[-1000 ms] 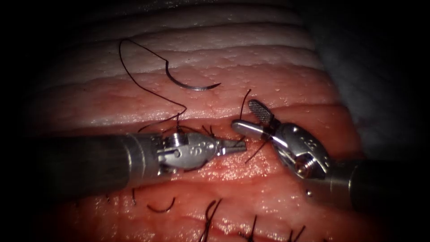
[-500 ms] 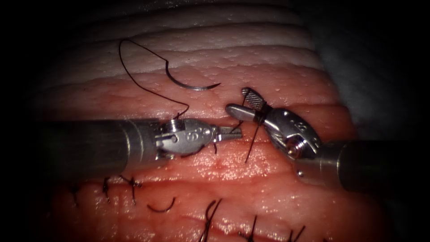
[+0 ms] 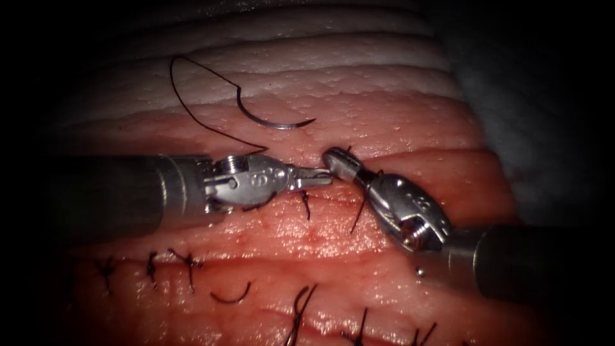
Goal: Wound Closure
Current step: Pull down with right gripper and pull up with left grasper
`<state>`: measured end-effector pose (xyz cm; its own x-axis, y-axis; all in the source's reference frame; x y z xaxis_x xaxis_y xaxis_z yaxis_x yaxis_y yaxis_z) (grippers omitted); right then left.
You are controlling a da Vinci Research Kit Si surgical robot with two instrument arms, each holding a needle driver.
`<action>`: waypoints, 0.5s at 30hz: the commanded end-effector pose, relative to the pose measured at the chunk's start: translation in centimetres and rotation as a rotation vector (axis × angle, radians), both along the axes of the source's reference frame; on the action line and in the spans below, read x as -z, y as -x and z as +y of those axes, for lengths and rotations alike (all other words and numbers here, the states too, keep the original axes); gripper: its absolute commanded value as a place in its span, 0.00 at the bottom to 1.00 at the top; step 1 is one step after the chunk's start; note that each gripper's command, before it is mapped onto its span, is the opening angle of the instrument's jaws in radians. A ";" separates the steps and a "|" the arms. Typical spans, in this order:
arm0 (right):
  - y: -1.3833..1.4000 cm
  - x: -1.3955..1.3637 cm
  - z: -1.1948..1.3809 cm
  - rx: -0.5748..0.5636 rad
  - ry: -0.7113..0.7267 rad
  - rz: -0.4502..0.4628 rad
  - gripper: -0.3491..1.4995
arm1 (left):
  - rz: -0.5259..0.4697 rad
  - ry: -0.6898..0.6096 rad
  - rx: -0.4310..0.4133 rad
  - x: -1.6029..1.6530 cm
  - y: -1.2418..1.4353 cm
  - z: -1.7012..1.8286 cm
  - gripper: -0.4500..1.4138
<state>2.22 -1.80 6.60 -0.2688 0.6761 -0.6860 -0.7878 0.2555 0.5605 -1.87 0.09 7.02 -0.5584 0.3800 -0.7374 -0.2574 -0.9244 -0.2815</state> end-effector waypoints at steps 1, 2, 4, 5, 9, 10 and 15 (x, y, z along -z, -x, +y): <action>-0.07 -0.06 -0.13 0.014 0.000 -0.027 0.00 | 0.003 -0.002 0.002 -0.04 0.04 0.05 0.00; -0.07 -0.06 -0.17 0.026 -0.006 -0.049 0.00 | 0.007 -0.006 0.006 -0.02 0.02 0.10 0.00; -0.08 -0.07 -0.27 0.053 -0.037 -0.083 0.00 | 0.012 -0.015 0.011 0.02 0.00 0.18 0.00; -0.08 -0.06 -0.31 0.058 -0.045 -0.092 0.00 | 0.016 -0.027 0.019 0.05 -0.01 0.26 0.00; -0.05 0.13 -0.58 0.085 -0.077 -0.161 0.00 | 0.028 -0.027 0.024 0.18 0.00 0.78 0.00; -0.06 0.18 -0.66 0.088 -0.091 -0.176 0.00 | 0.032 -0.023 0.025 0.19 0.01 0.98 0.00; -0.08 0.29 -0.81 0.116 -0.115 -0.194 0.00 | 0.033 -0.032 0.045 0.13 0.06 1.42 0.00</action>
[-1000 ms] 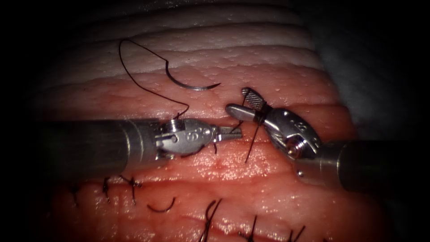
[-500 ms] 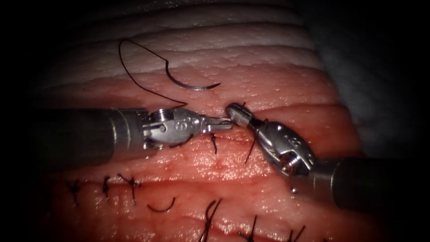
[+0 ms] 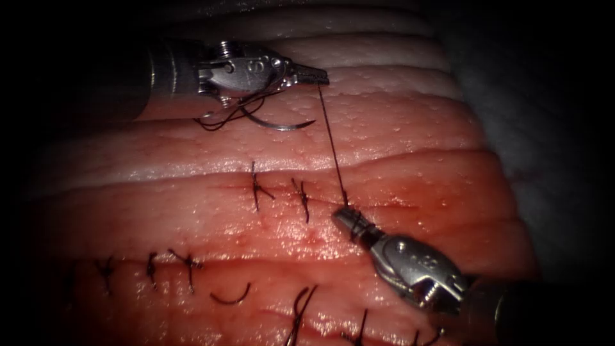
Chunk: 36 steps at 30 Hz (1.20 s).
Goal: Wound Closure
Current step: Pull down with right gripper and pull up with left grasper
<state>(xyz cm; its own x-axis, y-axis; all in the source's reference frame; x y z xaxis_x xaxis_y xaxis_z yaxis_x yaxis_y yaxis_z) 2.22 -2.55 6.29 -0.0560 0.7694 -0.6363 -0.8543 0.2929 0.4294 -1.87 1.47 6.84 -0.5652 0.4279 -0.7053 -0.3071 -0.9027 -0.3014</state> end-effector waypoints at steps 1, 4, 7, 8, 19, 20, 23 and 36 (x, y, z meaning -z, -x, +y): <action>-0.08 -0.01 -0.08 0.004 -0.004 0.001 0.00 | 0.000 0.002 0.001 -0.07 0.06 0.10 0.00; -0.09 0.02 -0.13 0.011 -0.007 0.003 0.00 | 0.006 0.003 0.006 -0.17 0.10 0.28 0.00; -0.09 0.05 -0.16 0.022 -0.006 -0.007 0.00 | 0.011 0.002 0.017 -0.28 0.13 0.41 0.00; -0.08 0.07 -0.18 0.034 -0.016 -0.017 0.00 | 0.014 0.002 0.022 -0.36 0.14 0.48 0.00; -0.09 0.16 -0.23 0.062 -0.002 -0.044 0.00 | 0.027 0.013 0.035 -0.81 0.08 0.82 0.00; -0.10 0.16 -0.23 0.061 -0.002 -0.045 0.00 | 0.030 0.017 0.039 -0.84 0.08 0.84 0.00; -0.13 0.16 -0.23 0.058 -0.005 -0.050 0.00 | 0.027 0.036 0.062 -0.96 0.08 0.89 0.00; -0.24 0.27 -0.26 0.052 -0.023 -0.068 0.00 | 0.006 0.072 0.111 -1.32 0.19 1.13 0.00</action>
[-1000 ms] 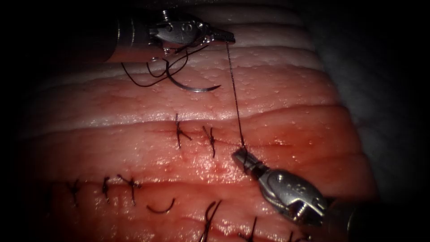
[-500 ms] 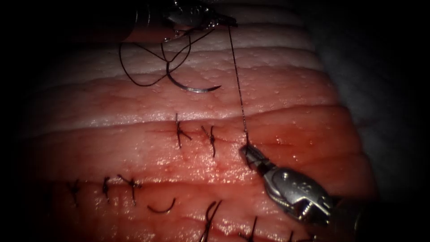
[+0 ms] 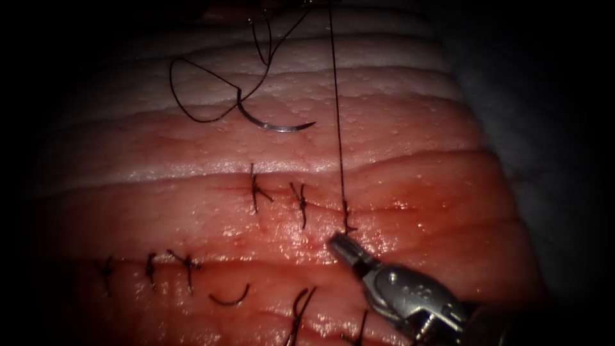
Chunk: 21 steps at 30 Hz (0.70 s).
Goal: Wound Closure
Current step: Pull down with right gripper and pull up with left grasper
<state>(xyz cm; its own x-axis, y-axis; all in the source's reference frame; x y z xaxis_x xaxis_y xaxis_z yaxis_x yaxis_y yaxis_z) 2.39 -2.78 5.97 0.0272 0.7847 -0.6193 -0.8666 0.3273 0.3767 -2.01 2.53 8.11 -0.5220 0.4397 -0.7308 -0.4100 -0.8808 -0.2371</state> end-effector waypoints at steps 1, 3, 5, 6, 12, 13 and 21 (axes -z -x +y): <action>-0.07 -0.05 -0.02 -0.001 0.002 0.003 0.00 | -0.002 0.003 -0.002 -0.04 0.04 0.07 0.00; -0.07 -0.05 -0.01 0.013 0.025 -0.009 0.00 | -0.010 0.005 0.001 -0.06 0.03 0.10 0.00; -0.07 -0.05 0.01 0.033 0.065 -0.026 0.00 | -0.021 0.016 0.021 -0.07 0.03 0.15 0.00; -0.06 -0.05 0.03 0.041 0.082 -0.030 0.00 | -0.025 0.023 0.035 -0.09 0.03 0.18 0.00; -0.06 -0.06 0.05 0.122 0.130 -0.035 0.00 | -0.065 0.053 0.093 -0.15 0.05 0.37 0.00; -0.06 -0.06 0.05 0.138 0.139 -0.040 0.00 | -0.071 0.056 0.101 -0.16 0.05 0.40 0.00; -0.11 -0.04 0.02 0.236 0.199 -0.018 0.00 | -0.077 0.066 0.135 -0.26 0.08 0.63 0.00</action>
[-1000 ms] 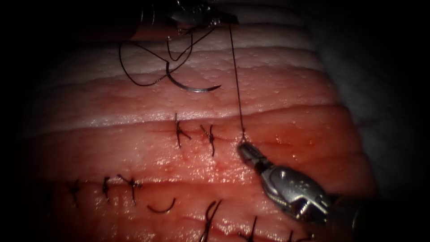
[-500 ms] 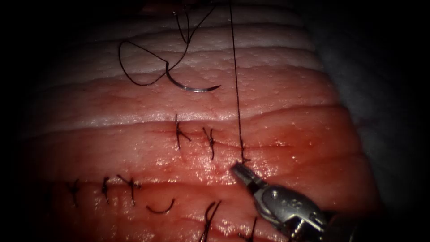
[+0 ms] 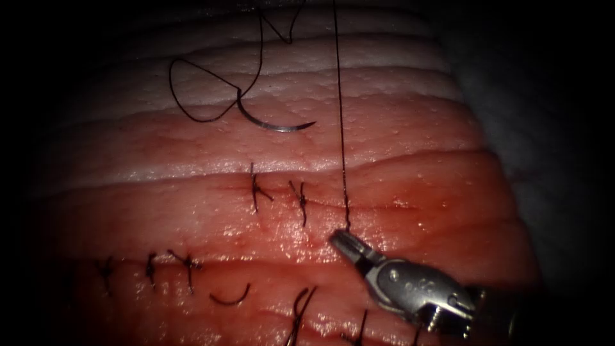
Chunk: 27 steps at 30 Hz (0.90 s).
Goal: Wound Closure
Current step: Pull down with right gripper and pull up with left grasper
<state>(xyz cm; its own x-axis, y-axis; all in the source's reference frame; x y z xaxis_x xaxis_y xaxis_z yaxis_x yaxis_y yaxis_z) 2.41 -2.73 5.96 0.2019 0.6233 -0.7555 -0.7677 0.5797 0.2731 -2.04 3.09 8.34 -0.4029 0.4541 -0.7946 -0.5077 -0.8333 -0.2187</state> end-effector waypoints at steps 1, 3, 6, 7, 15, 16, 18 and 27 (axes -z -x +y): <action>-0.09 -0.05 -0.03 0.015 0.008 0.001 0.00 | 0.001 0.003 0.002 -0.04 0.05 0.08 0.00; -0.10 -0.05 -0.04 0.039 0.019 -0.007 0.00 | 0.000 0.008 0.012 -0.07 0.05 0.12 0.00; -0.12 -0.05 -0.08 0.071 0.008 -0.023 0.00 | -0.003 0.012 0.019 -0.10 0.05 0.17 0.00; -0.12 -0.06 -0.10 0.084 0.002 -0.030 0.00 | -0.003 0.013 0.023 -0.11 0.05 0.19 0.00; -0.16 -0.12 -0.19 0.125 -0.027 -0.038 0.00 | -0.005 0.024 0.025 -0.19 0.02 0.24 0.00; -0.16 -0.12 -0.20 0.125 -0.027 -0.038 0.00 | -0.008 0.025 0.023 -0.19 0.02 0.23 0.00; -0.15 -0.12 -0.18 0.126 -0.027 -0.034 0.00 | -0.019 0.031 0.018 -0.19 0.02 0.19 0.00; 0.03 -0.03 0.04 0.098 0.072 0.075 0.66 | -0.016 -0.112 -0.161 0.15 -0.04 -0.52 0.00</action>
